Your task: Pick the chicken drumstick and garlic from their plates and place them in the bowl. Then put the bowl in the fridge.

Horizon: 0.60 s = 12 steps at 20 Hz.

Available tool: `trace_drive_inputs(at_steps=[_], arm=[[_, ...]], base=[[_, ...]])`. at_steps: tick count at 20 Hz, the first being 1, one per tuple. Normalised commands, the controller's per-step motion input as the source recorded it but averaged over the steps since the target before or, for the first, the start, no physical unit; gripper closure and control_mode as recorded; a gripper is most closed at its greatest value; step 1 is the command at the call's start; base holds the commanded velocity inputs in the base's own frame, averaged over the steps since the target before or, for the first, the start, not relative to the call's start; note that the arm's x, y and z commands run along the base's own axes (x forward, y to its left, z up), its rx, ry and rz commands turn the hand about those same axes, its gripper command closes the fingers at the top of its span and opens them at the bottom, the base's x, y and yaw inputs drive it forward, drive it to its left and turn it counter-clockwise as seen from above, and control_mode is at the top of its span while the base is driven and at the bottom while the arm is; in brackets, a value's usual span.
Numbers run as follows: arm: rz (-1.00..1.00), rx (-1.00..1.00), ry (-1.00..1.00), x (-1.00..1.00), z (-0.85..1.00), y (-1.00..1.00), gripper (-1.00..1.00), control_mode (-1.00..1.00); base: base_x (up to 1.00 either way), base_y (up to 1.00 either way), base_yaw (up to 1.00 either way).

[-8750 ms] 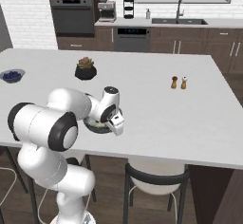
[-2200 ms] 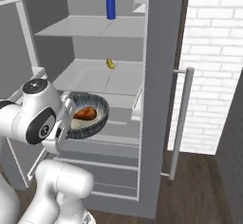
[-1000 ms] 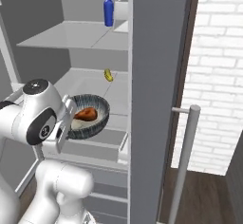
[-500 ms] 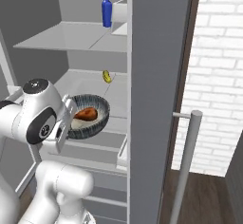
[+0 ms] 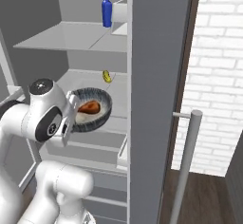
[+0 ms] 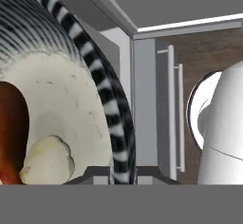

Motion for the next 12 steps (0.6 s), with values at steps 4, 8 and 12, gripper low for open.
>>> trace_drive_inputs(at_steps=[4, 8, 12], arm=[[0.00, 0.00, -0.08, 0.83, -0.11, 0.03, 1.00, -1.00], [0.00, 0.00, 0.03, 0.97, 0.00, 0.00, 1.00, -1.00], [0.00, 0.00, 0.15, 1.00, 0.00, -0.03, 1.00, -1.00]], base=[[0.00, 0.00, 0.00], [0.00, 0.00, 0.00], [0.00, 0.00, 0.00]])
